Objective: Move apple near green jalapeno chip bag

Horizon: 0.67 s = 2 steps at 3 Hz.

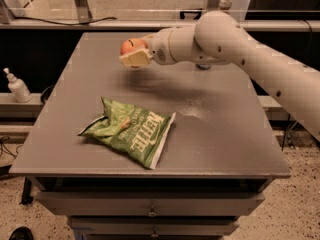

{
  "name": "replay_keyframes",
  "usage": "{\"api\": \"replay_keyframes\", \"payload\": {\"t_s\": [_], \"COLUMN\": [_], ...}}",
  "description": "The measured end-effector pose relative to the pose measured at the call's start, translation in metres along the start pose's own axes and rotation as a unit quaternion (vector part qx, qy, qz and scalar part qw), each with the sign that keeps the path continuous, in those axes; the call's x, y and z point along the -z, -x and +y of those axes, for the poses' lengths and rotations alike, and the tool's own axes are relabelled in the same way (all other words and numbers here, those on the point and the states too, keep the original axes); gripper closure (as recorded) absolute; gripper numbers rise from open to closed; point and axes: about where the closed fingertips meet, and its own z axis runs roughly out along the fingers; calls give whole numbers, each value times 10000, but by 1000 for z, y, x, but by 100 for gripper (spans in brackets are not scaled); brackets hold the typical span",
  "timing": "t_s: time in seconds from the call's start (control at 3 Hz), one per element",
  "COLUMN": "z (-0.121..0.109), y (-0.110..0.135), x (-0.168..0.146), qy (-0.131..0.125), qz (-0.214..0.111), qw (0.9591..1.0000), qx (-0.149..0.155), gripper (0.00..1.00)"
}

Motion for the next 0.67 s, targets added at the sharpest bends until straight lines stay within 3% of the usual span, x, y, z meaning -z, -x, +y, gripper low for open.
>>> {"api": "replay_keyframes", "payload": {"t_s": [0.67], "z": [29], "y": [-59], "x": [93], "qy": [4], "qz": [135], "qw": [9987], "qx": [-482], "gripper": [100]}}
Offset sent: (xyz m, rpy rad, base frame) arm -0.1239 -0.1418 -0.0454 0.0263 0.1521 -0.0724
